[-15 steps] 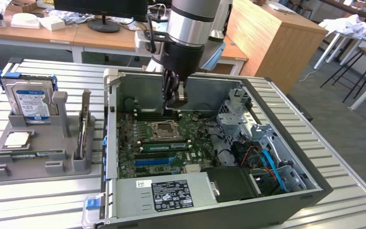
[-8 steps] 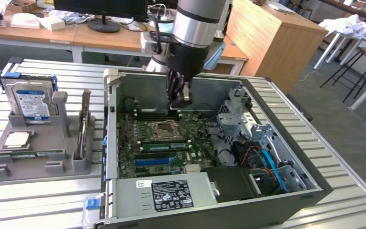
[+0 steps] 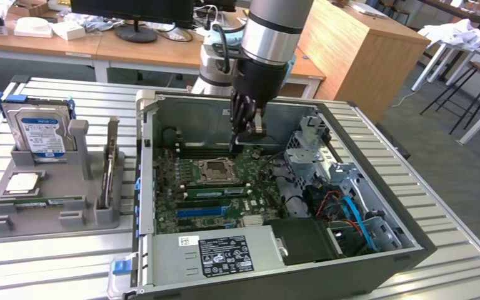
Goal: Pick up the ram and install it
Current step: 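Press down the ram until it locks into place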
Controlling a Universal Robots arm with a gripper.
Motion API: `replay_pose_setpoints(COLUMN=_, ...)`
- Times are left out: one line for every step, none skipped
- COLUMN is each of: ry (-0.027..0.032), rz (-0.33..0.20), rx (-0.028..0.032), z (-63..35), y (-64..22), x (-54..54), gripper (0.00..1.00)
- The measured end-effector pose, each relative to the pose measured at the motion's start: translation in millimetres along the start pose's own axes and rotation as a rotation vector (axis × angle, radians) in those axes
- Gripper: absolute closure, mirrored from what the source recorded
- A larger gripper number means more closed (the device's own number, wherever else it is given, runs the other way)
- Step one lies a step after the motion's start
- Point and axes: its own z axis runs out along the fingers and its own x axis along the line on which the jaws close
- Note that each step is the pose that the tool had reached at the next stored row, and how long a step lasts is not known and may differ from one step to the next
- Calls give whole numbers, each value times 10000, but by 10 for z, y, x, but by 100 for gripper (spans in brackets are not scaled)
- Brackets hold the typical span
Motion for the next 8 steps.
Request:
replay_pose_setpoints(ry=-1, rz=-1, rx=1, z=1, y=-15, x=0, gripper=90)
replay_pose_setpoints(ry=0, rz=0, rx=0, z=0, y=-34, x=0, gripper=90)
replay_pose_setpoints(ry=0, rz=0, rx=1, z=1, y=-47, x=0, gripper=90)
replay_pose_setpoints(ry=0, rz=0, rx=1, z=1, y=-76, x=0, gripper=90)
replay_pose_setpoints(ry=1, rz=0, rx=0, z=1, y=-81, x=0, gripper=90)
replay_pose_setpoints(ry=1, rz=0, rx=0, z=1, y=-81, x=0, gripper=90)
replay_pose_setpoints(ry=0, rz=0, rx=0, z=1, y=-81, x=0, gripper=90)
replay_pose_setpoints(ry=0, rz=0, rx=0, z=1, y=-81, x=0, gripper=90)
